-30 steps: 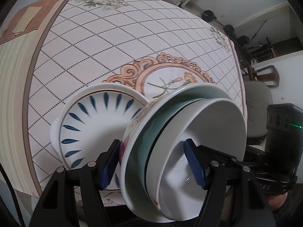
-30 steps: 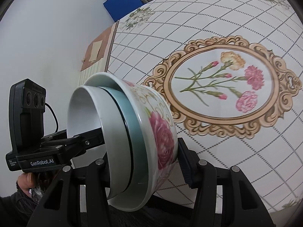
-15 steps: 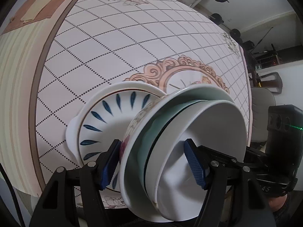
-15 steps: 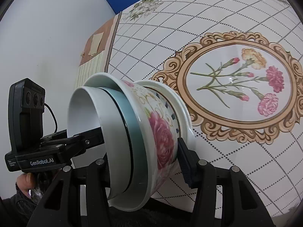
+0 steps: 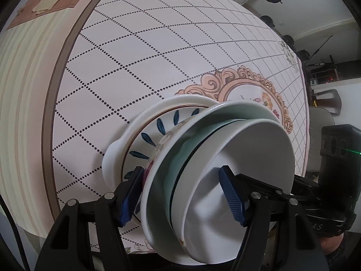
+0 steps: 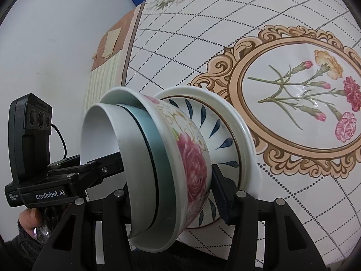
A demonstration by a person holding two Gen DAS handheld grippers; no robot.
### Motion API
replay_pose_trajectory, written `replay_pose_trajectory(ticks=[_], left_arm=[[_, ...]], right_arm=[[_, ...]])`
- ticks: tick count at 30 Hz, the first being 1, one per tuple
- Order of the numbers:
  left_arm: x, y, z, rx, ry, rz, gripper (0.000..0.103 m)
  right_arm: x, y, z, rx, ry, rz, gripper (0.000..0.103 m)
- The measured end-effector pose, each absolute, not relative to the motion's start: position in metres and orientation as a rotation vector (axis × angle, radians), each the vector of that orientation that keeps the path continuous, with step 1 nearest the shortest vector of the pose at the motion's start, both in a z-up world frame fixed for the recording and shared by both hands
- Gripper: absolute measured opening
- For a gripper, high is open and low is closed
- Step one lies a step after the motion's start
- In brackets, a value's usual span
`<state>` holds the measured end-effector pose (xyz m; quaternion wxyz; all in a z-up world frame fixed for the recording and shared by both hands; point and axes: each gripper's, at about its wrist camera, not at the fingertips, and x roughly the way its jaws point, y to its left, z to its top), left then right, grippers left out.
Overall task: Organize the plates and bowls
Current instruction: 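Lower the bowl stack with both tools onto the blue-striped plate, then open both tools and lift them away from the stacked dishes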
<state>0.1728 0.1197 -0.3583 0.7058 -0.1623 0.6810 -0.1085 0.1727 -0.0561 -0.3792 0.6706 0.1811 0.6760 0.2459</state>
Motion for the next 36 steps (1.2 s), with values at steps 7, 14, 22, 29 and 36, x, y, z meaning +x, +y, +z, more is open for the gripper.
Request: replay_pose_trajectory(ticks=[7, 14, 22, 29, 36], left_arm=[[0.175, 0.122, -0.369, -0.359, 1.531, -0.249, 0.066], [0.175, 0.119, -0.378, -0.35, 1.546, -0.249, 0.066], [0.177, 0.117, -0.379, -0.325, 1.546, -0.245, 0.066], [0.175, 0.113, -0.378, -0.294, 1.542, -0.24, 0.064], [0.176, 0.114, -0.377, -0.288, 1.551, -0.23, 0.064]], right_arm=[[0.176, -0.05, -0.389, 0.403, 1.538, 0.537, 0.054], [0.173, -0.053, -0.396, 0.409, 1.551, 0.518, 0.054], [0.177, -0.055, -0.403, 0.421, 1.558, 0.51, 0.054], [0.178, -0.057, -0.406, 0.427, 1.563, 0.505, 0.054], [0.178, -0.052, -0.4, 0.365, 1.565, 0.488, 0.054]])
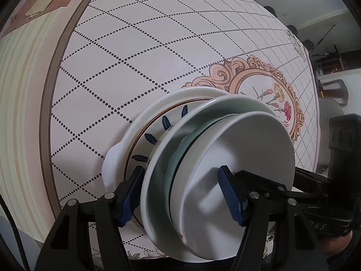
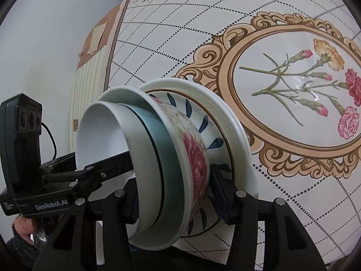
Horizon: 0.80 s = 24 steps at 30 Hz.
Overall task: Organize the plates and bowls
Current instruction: 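Open both tools and lift them away from the stacked dishes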
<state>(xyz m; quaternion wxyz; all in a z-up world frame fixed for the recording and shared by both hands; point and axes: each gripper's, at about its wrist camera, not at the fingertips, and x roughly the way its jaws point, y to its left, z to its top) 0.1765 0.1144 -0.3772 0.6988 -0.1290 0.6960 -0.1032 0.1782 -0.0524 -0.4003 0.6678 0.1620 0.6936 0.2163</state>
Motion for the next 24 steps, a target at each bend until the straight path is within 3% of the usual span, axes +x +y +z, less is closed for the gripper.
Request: replay_pose_trajectory(ticks=[14, 20, 22, 24], left_arm=[[0.183, 0.122, -0.339, -0.199, 1.501, -0.141, 0.066], [0.165, 0.123, -0.316, -0.139, 1.479, -0.083, 0.066], [0.156, 0.119, -0.31, -0.13, 1.48, -0.078, 0.066], [0.147, 0.115, -0.302, -0.113, 1.47, -0.076, 0.066]], right_arm=[[0.177, -0.056, -0.364, 0.251, 1.525, 0.396, 0.057], [0.162, -0.065, -0.329, 0.176, 1.49, 0.292, 0.075], [0.154, -0.07, -0.317, 0.155, 1.475, 0.263, 0.091], [0.145, -0.071, -0.301, 0.13, 1.443, 0.235, 0.098]])
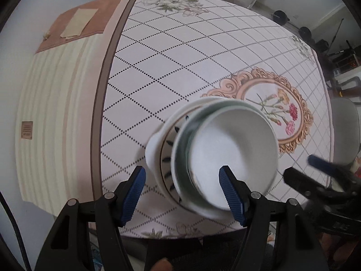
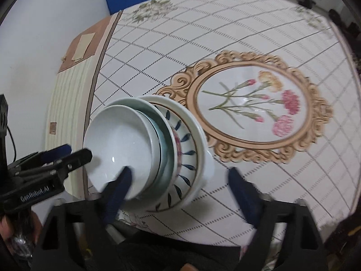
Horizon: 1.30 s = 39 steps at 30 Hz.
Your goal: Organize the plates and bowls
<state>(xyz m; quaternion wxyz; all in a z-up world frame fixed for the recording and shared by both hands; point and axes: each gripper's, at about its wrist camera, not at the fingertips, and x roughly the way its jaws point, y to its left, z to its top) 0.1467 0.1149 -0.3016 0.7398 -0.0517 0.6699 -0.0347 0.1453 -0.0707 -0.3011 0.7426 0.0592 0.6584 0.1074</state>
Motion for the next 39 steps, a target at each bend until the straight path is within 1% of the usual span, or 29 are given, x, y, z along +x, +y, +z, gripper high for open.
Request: replay_pose_trajectory(ticks=[1, 3, 4, 7, 8, 9, 10, 11, 14, 18, 23, 29, 39], left_arm=[[0.141, 0.112, -0.296, -0.104, 1.461, -0.075, 0.066], [0.133, 0.109, -0.288, -0.087, 1.445, -0.067, 0.071], [0.13, 0.107, -0.282, -0.073, 1.432, -0.058, 0.073], [0.118, 0.102, -0.261, -0.04, 1.393, -0.038, 0.075], [0.114, 0.101, -0.253, -0.031, 1.381, -0.037, 0.078], [0.112, 0.099, -0.248, -0.028, 1.373, -0.041, 0.09], [0.108, 0.096, -0.239, -0.029, 1.36, -0.05, 0.094], [0.105, 0.094, -0.231, -0.028, 1.344, -0.056, 0.095], [0.099, 0.087, -0.205, -0.022, 1.289, -0.044, 0.096], [0.09, 0.078, -0.165, -0.015, 1.208, -0.025, 0.1], [0.076, 0.071, -0.121, -0.015, 1.122, 0.005, 0.101], [0.057, 0.065, -0.088, -0.034, 1.094, 0.004, 0.103], [0.039, 0.061, -0.044, -0.043, 1.083, 0.011, 0.103]], right_arm=[[0.142, -0.07, -0.295, 0.12, 1.433, 0.223, 0.098], [0.131, -0.074, -0.28, 0.1, 1.412, 0.193, 0.098], [0.126, -0.076, -0.272, 0.089, 1.401, 0.177, 0.103], [0.108, -0.08, -0.246, 0.052, 1.361, 0.136, 0.103], [0.103, -0.082, -0.237, 0.049, 1.347, 0.127, 0.103], [0.097, -0.083, -0.225, 0.048, 1.326, 0.116, 0.103], [0.094, -0.084, -0.217, 0.044, 1.314, 0.107, 0.103], [0.089, -0.085, -0.207, 0.038, 1.298, 0.094, 0.103], [0.075, -0.089, -0.171, 0.023, 1.243, 0.073, 0.103], [0.058, -0.091, -0.126, 0.007, 1.174, 0.058, 0.103], [0.041, -0.097, -0.077, -0.042, 1.1, 0.03, 0.103], [0.027, -0.109, -0.036, -0.05, 1.058, 0.012, 0.103], [0.01, -0.119, 0.012, -0.042, 1.014, 0.006, 0.103]])
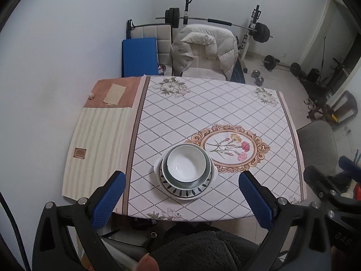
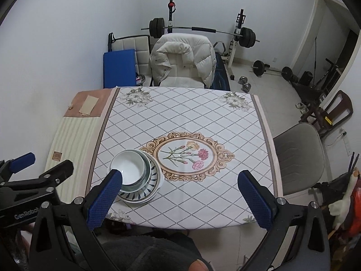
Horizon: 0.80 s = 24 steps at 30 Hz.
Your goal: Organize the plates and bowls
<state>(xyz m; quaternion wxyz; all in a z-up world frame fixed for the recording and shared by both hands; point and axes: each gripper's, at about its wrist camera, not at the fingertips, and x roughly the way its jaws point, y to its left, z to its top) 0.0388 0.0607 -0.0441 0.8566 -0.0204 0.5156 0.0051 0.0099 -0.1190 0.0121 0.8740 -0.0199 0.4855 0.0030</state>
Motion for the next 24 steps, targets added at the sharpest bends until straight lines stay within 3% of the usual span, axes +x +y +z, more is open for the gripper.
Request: replay_pose_trajectory(ticks=[24], left_arm=[[0.022, 0.054, -0.011, 0.0, 0.988, 0.007, 0.103]], right_arm=[[-0.011, -0.126, 0.05, -0.06, 0.938, -0.067, 0.103]])
